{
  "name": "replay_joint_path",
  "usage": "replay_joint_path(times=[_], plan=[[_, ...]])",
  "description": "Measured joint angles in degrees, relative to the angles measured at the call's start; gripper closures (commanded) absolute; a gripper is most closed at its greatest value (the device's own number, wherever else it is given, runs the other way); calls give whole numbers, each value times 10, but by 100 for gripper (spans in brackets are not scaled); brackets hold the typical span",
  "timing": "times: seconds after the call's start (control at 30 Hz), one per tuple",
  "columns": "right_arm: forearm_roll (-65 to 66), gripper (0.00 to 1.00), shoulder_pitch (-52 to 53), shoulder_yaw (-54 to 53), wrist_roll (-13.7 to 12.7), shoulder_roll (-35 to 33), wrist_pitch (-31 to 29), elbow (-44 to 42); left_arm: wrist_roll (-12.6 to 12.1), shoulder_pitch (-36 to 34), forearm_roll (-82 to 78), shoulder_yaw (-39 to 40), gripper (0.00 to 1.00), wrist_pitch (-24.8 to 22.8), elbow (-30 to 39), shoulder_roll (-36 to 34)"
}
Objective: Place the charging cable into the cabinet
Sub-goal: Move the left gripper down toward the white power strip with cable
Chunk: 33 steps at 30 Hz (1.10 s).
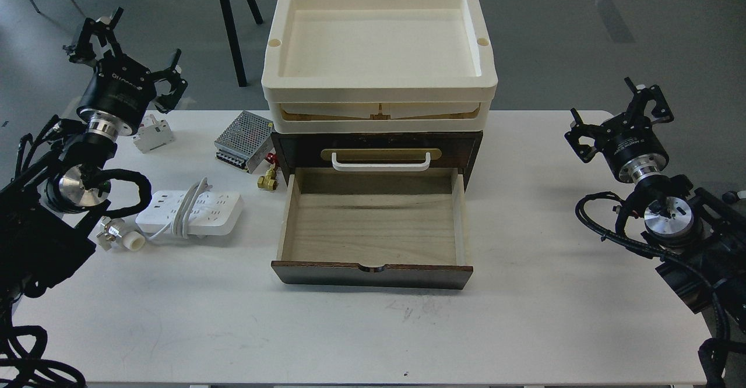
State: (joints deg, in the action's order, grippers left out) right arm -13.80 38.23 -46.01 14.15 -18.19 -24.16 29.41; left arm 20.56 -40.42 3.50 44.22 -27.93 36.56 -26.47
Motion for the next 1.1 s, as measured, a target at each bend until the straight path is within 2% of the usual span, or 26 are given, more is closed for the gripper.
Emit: replay_joint_path(times=[0.87, 1.0, 1.1], plan=[[0, 0, 1, -5, 1, 0, 0, 0, -5, 62, 49, 11, 0, -1, -7, -23], [0, 0, 1, -6, 2, 0, 0, 0, -3, 63, 47, 4, 0, -1, 19, -71], [0, 0, 1, -6, 3, 0, 0, 0, -3, 58, 27, 3, 0, -1, 64, -148]])
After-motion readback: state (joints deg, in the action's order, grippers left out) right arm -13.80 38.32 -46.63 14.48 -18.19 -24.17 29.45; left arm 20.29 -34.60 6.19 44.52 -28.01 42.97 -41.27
